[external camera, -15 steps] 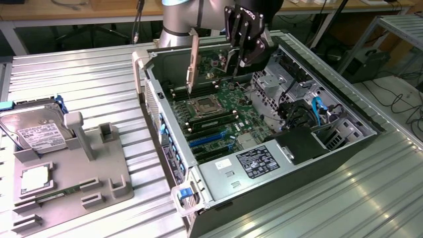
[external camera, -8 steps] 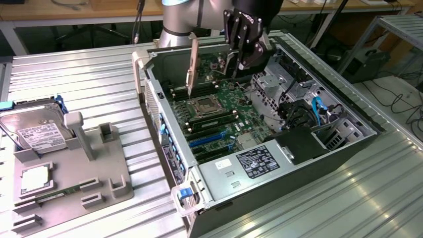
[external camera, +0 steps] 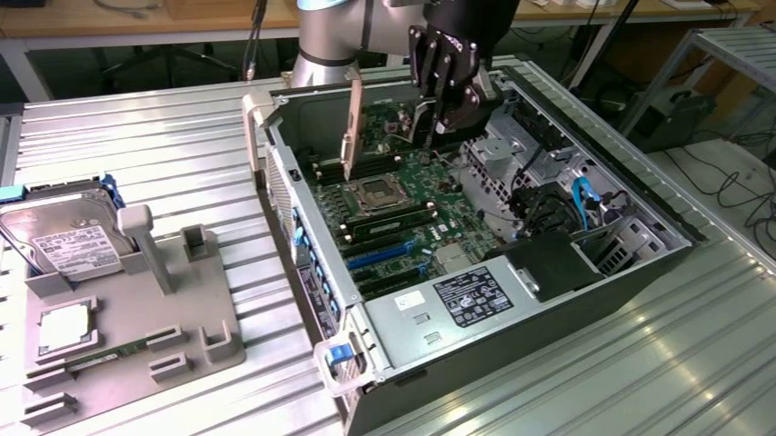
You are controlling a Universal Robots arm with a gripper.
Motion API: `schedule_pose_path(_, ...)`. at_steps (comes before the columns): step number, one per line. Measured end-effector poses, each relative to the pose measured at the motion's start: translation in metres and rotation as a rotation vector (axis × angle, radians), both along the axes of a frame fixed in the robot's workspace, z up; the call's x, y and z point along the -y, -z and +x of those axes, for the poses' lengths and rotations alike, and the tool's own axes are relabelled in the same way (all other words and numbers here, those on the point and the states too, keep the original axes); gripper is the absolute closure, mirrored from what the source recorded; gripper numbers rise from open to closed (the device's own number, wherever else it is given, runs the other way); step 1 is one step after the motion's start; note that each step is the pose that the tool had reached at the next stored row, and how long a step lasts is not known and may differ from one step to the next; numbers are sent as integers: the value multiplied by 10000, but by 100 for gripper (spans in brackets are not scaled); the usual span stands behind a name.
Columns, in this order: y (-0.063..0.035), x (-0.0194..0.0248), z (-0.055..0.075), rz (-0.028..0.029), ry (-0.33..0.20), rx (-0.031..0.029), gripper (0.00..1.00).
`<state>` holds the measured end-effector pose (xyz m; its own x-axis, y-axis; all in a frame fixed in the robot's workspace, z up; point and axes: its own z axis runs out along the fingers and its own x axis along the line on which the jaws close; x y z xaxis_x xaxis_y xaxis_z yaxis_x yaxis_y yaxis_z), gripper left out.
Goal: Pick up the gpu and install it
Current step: 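Insert the gpu into the slot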
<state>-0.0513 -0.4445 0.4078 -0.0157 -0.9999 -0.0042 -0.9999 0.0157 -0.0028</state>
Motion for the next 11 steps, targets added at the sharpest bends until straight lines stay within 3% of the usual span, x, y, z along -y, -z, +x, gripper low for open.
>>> schedule_pose_path(11,56,0,0,1,0,0,72)
